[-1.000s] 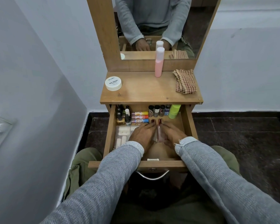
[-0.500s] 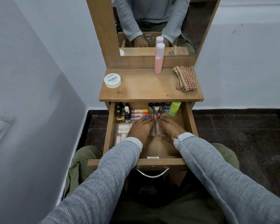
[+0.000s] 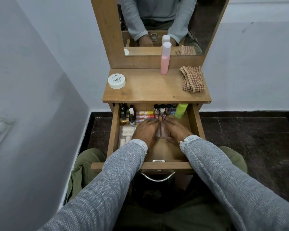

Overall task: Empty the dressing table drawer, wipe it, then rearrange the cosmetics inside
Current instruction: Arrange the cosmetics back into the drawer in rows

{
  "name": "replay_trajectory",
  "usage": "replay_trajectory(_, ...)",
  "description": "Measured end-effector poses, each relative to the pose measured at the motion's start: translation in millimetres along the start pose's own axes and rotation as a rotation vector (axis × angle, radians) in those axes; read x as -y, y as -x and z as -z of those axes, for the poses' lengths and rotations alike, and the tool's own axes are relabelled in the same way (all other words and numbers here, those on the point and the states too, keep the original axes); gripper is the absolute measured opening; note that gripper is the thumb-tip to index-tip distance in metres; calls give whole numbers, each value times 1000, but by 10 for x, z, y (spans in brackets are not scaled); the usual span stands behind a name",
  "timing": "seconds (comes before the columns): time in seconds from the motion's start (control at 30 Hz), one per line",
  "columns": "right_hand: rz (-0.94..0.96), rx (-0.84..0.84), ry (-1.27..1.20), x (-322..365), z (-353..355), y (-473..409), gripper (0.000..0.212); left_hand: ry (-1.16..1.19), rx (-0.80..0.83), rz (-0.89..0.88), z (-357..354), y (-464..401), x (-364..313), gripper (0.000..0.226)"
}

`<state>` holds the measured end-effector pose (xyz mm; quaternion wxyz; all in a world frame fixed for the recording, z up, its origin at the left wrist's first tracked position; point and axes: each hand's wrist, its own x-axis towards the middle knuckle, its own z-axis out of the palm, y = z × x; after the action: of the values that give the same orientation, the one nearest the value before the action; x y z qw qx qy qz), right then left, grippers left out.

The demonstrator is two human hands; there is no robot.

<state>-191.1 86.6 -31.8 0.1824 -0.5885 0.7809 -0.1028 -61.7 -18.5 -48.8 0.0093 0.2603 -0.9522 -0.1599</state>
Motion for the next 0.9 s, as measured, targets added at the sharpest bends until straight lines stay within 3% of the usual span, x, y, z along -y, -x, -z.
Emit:
replay_trajectory(0.7, -4, 4, 10, 21, 11, 25, 75, 23, -23, -7, 1, -1, -7, 65)
replay_trajectory(0.9, -20, 80, 20, 21, 18, -28, 70, 40, -48, -9, -15, -3, -2, 64)
